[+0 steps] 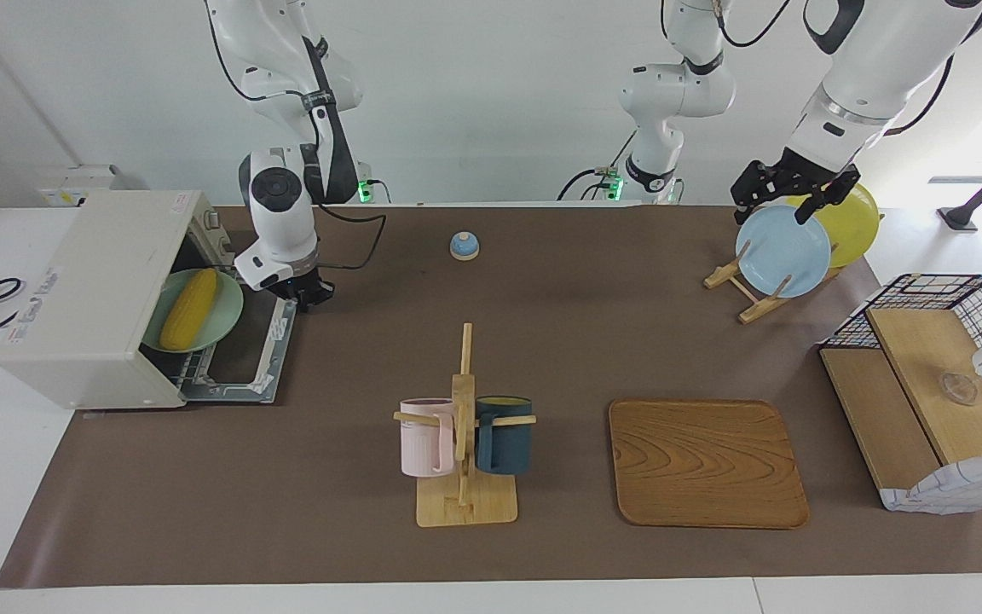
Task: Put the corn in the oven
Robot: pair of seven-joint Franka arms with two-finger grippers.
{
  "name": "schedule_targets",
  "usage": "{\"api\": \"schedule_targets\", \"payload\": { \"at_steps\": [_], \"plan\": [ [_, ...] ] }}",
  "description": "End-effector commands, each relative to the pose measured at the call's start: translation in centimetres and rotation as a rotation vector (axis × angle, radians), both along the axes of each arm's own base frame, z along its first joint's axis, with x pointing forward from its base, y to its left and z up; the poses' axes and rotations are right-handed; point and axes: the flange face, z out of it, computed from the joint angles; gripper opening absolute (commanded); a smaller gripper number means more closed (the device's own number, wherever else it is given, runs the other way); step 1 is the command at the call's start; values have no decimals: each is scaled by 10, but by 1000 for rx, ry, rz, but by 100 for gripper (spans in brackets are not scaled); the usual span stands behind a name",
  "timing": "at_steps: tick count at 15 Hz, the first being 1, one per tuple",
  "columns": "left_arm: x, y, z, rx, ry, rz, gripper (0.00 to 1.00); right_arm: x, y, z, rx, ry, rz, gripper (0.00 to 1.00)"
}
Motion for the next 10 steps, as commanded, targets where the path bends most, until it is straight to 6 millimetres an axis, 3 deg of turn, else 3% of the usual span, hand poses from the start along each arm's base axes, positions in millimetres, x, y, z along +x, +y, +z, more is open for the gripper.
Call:
{"api": "schedule_targets", "payload": {
  "at_steps": [1,6,10],
  "plan": [
    [-3,4,2,17,5,-1,100,-4,-13,1,5,-9,17,0],
    [-3,4,2,17,4,1,100,-2,-10,4,-44,6,65,0],
    [-3,4,2,17,5,1,100,21,-15,31,-114,41,86,0]
  ]
}}
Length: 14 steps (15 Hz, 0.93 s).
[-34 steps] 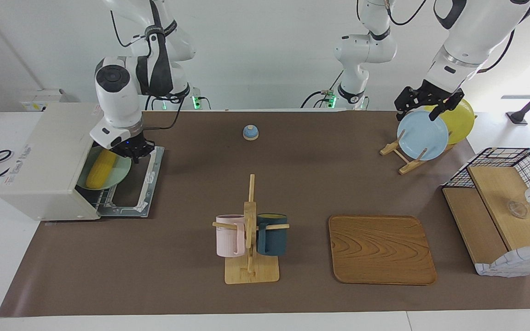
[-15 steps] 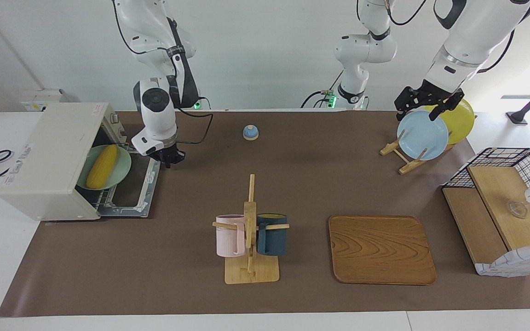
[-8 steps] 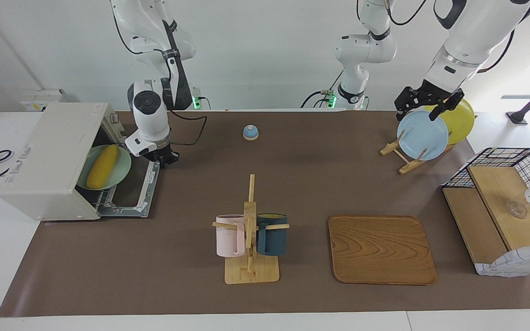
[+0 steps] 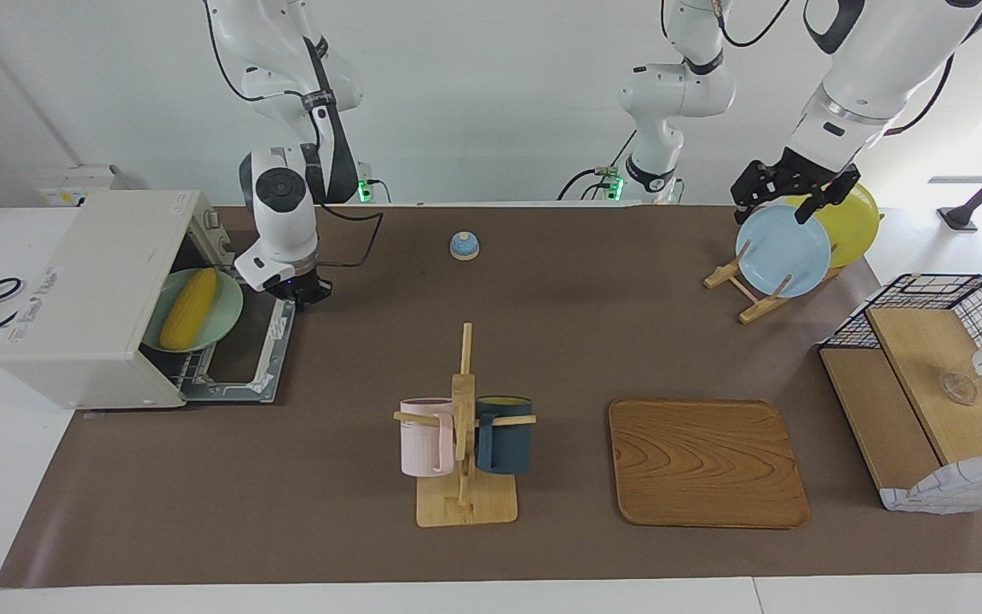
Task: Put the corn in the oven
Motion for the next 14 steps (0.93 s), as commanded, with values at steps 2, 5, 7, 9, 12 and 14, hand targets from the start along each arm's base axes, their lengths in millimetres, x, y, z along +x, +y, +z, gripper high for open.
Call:
{"api": "schedule_targets", "payload": {
  "at_steps": [2,5,7,9,12,14],
  "plan": [
    [-3,4,2,17,5,1,100,27,-22,40,-88,24,16,0],
    [-3,4,2,17,5,1,100,36,-19,60,-103,47,41,0],
    [-3,4,2,17,4,1,100,42,-21,77,-106,69,79,0],
    [-3,4,2,17,5,1,100,48,-31,92,-98,79,132,0],
    [-3,4,2,17,5,1,100,54,-50,113,-95,103,161,0],
    [-3,4,2,17,5,1,100,54,-60,123,-91,122,181,0]
  ]
}}
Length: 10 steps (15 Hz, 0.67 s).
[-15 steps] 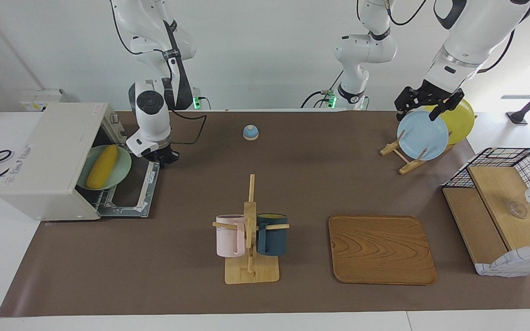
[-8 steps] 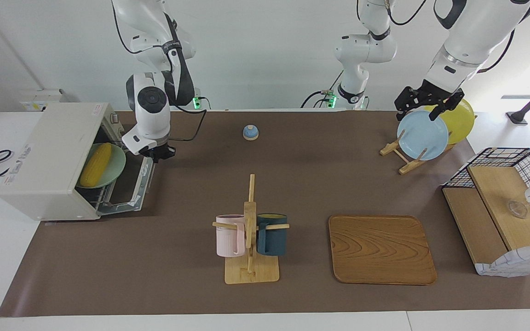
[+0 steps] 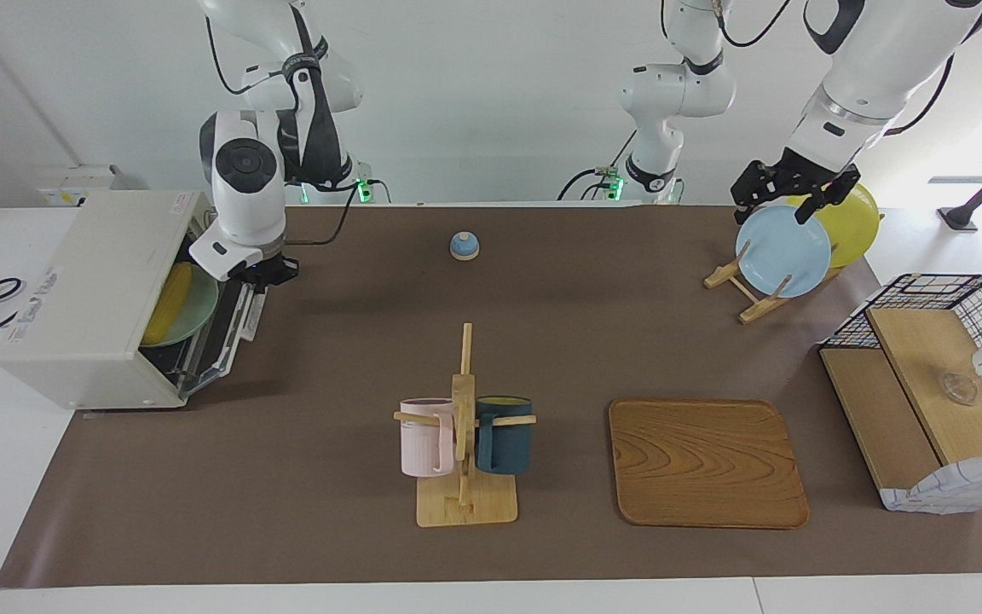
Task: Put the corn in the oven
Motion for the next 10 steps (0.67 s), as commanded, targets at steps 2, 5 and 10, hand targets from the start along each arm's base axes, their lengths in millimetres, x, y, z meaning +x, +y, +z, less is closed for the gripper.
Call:
{"api": "schedule_targets", "payload": {
  "at_steps": [2,5,10],
  "plan": [
    [-3,4,2,17,5,1,100,6,-47,17,-17,23,48,0],
    [-3,4,2,17,5,1,100,0,-77,26,-7,40,61,0],
    [-3,4,2,17,4,1,100,-15,-119,58,-14,32,117,0]
  ]
}}
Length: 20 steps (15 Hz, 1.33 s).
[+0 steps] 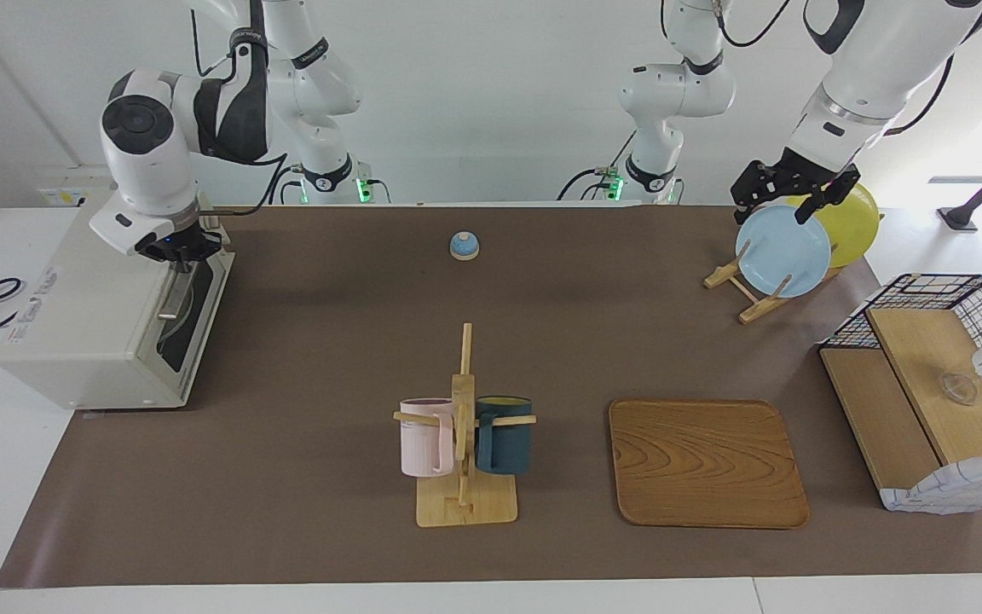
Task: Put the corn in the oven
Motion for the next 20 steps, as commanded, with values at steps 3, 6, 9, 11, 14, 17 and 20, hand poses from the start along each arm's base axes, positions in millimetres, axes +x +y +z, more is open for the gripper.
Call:
{"api": "schedule_targets", "payload": {
  "at_steps": [3,6,9,11,14,17,20],
  "plan": [
    [-3,4,2,17,5,1,100,-9,-11,18,-7,2,51,0],
    [-3,4,2,17,5,1,100,-4,-3,33,15,-15,37,0],
    [-4,4,2,17,4,1,100,4,21,42,79,-46,42,0],
    [-3,4,2,17,5,1,100,11,47,52,113,-56,41,0],
    [-3,4,2,17,5,1,100,24,82,74,212,-61,-39,10],
    [-3,4,2,17,5,1,100,46,102,121,280,-46,-93,17],
    [-3,4,2,17,5,1,100,51,107,125,288,-37,-88,99]
  ]
}}
